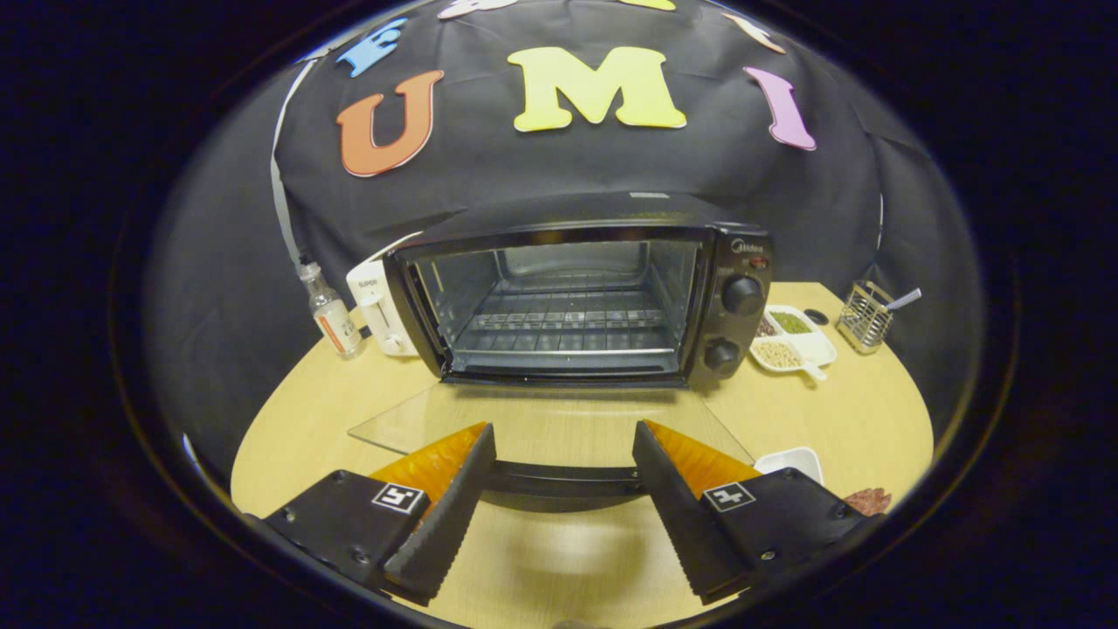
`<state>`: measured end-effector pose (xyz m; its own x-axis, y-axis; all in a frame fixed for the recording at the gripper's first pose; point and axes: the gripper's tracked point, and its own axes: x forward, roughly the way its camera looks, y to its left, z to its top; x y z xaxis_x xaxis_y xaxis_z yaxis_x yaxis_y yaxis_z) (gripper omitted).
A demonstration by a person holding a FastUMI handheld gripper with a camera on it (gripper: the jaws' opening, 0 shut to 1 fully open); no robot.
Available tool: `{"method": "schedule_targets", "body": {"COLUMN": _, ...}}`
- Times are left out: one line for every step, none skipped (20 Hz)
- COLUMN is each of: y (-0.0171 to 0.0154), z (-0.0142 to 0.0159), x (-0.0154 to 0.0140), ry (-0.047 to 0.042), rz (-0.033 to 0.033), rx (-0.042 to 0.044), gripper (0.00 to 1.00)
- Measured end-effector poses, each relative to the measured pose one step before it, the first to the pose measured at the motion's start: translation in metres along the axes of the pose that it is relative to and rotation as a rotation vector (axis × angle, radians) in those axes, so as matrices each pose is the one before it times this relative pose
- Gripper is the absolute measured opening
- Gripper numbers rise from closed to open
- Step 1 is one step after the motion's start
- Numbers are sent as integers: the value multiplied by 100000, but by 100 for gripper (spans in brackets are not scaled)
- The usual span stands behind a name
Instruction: Open the toaster oven, put the food inside, and close the toaster oven door.
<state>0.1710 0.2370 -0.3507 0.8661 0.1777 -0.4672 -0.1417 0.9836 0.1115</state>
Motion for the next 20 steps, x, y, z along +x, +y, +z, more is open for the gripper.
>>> {"method": "schedule_targets", "body": {"y": -79, "z": -626, "x": -20, "ry": 145, "rz": -222, "rx": -1330, "gripper": 100}}
{"method": "schedule_targets", "body": {"y": -141, "z": -455, "x": -2, "ry": -591, "rz": -350, "rx": -428, "gripper": 100}}
{"method": "schedule_targets", "body": {"y": -66, "z": -481, "x": 135, "ry": -439, "rz": -356, "rx": 105, "gripper": 100}}
{"method": "schedule_targets", "body": {"y": -4, "z": -446, "x": 114, "ry": -316, "rz": -314, "rx": -503, "gripper": 100}}
{"method": "schedule_targets", "body": {"y": 41, "z": -580, "x": 168, "ry": 189, "rz": -359, "rx": -988, "gripper": 100}}
{"method": "schedule_targets", "body": {"y": -53, "z": -752, "x": 185, "ry": 864, "rz": -416, "rx": -584, "gripper": 100}}
{"method": "schedule_targets", "body": {"y": -126, "z": -839, "x": 346, "ry": 1021, "rz": -364, "rx": -79, "gripper": 100}}
{"method": "schedule_targets", "body": {"y": -74, "z": -763, "x": 332, "ry": 1433, "rz": -301, "rx": -242, "gripper": 100}}
{"method": "schedule_targets", "body": {"y": 14, "z": -682, "x": 233, "ry": 898, "rz": -116, "rx": -959, "gripper": 100}}
{"method": "schedule_targets", "body": {"y": -11, "z": 76, "x": 67, "ry": -1843, "rz": 34, "rx": -841, "gripper": 100}}
{"method": "schedule_targets", "body": {"y": -20, "z": 121, "x": 31, "ry": -1556, "rz": 8, "rx": -514, "gripper": 100}}
{"method": "schedule_targets", "body": {"y": -3, "z": -70, "x": -58, "ry": -9, "rz": 262, "rx": -436, "gripper": 100}}
{"method": "schedule_targets", "body": {"y": -17, "z": -21, "x": -17, "ry": 51, "rz": 509, "rx": -78, "gripper": 100}}
{"method": "schedule_targets", "body": {"y": -16, "z": 162, "x": -197, "ry": -54, "rz": 717, "rx": -202, "gripper": 100}}
{"method": "schedule_targets", "body": {"y": -192, "z": 395, "x": -172, "ry": -201, "rz": 223, "rx": -254, "gripper": 100}}
{"method": "schedule_targets", "body": {"y": -249, "z": 548, "x": -375, "ry": -520, "rz": -40, "rx": -1238, "gripper": 100}}
{"method": "schedule_targets", "body": {"y": -301, "z": 703, "x": -478, "ry": -1148, "rz": 406, "rx": -1124, "gripper": 100}}
{"method": "schedule_targets", "body": {"y": -483, "z": 871, "x": -468, "ry": -1390, "rz": 564, "rx": -576, "gripper": 100}}
{"method": "schedule_targets", "body": {"y": -653, "z": 825, "x": -513, "ry": -743, "rz": 928, "rx": -388, "gripper": 100}}
{"method": "schedule_targets", "body": {"y": -910, "z": 935, "x": -781, "ry": -1067, "rz": 587, "rx": -503, "gripper": 100}}
